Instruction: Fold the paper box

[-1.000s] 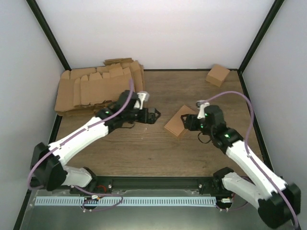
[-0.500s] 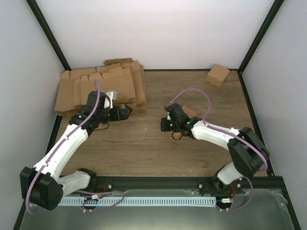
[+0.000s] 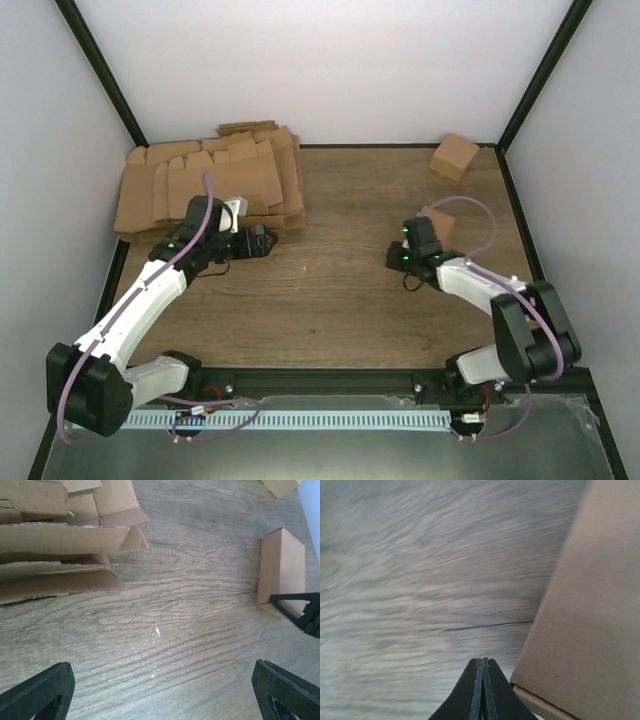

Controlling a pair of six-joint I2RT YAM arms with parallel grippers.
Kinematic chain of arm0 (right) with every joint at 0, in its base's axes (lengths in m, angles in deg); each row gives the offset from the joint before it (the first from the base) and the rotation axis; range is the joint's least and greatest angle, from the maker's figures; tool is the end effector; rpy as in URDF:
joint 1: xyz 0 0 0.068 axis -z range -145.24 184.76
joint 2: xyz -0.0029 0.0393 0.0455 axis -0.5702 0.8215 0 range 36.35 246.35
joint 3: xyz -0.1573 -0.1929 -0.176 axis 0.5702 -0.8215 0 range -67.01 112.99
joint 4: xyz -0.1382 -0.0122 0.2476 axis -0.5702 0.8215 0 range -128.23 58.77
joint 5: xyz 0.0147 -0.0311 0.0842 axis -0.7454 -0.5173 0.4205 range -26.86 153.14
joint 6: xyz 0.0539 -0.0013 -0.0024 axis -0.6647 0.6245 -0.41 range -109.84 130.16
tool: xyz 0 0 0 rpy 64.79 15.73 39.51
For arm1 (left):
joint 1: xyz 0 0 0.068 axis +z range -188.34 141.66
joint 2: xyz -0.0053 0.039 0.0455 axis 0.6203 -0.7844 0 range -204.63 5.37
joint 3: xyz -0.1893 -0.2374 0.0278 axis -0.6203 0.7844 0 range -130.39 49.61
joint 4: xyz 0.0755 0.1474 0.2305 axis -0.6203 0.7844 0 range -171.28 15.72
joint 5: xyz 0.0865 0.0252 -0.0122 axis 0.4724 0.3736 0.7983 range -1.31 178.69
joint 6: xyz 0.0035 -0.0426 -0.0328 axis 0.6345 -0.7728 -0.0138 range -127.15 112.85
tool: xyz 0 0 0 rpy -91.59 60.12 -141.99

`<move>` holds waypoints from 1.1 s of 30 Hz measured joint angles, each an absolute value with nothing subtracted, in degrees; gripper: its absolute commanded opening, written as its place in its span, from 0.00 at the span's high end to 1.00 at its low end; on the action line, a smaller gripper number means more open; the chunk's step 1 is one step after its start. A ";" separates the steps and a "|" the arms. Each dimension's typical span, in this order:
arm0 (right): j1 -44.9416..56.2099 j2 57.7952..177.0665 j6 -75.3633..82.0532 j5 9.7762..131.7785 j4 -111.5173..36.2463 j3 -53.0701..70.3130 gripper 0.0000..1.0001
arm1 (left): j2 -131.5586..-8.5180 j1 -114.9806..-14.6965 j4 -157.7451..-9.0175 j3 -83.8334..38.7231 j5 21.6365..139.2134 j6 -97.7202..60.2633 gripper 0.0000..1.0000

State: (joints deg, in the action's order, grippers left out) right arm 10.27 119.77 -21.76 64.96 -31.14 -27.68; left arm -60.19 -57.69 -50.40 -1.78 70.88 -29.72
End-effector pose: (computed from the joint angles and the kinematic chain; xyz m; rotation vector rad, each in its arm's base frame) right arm 0.2630 0.1211 0.1792 0.1491 2.5168 0.4552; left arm 0.2310 -0.0927 0.3001 0.0890 2.4248 -0.7125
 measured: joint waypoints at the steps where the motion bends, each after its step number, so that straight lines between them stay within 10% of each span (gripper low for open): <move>1: 13.18 117.71 -21.06 65.03 -30.72 -29.30 0.90 | -60.24 -57.72 -50.69 -1.65 70.58 -29.65 0.00; 7: 20.70 109.47 -16.76 67.78 -29.04 -31.20 0.32 | -61.00 -57.72 -51.96 -1.48 69.24 -29.63 0.00; 17: 19.78 97.98 -22.51 66.40 -17.39 -31.11 0.01 | -61.00 -57.72 -52.11 -1.21 68.00 -29.45 0.00; 33: 10.16 102.37 -48.43 55.89 -6.75 -28.99 0.00 | -60.52 -57.72 -53.66 0.03 65.79 -28.80 0.00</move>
State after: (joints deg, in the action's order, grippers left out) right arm 10.16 102.37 -48.43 55.89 -6.75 -28.99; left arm -60.52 -57.72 -53.66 0.03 65.79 -28.80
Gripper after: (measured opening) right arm 0.997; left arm 0.999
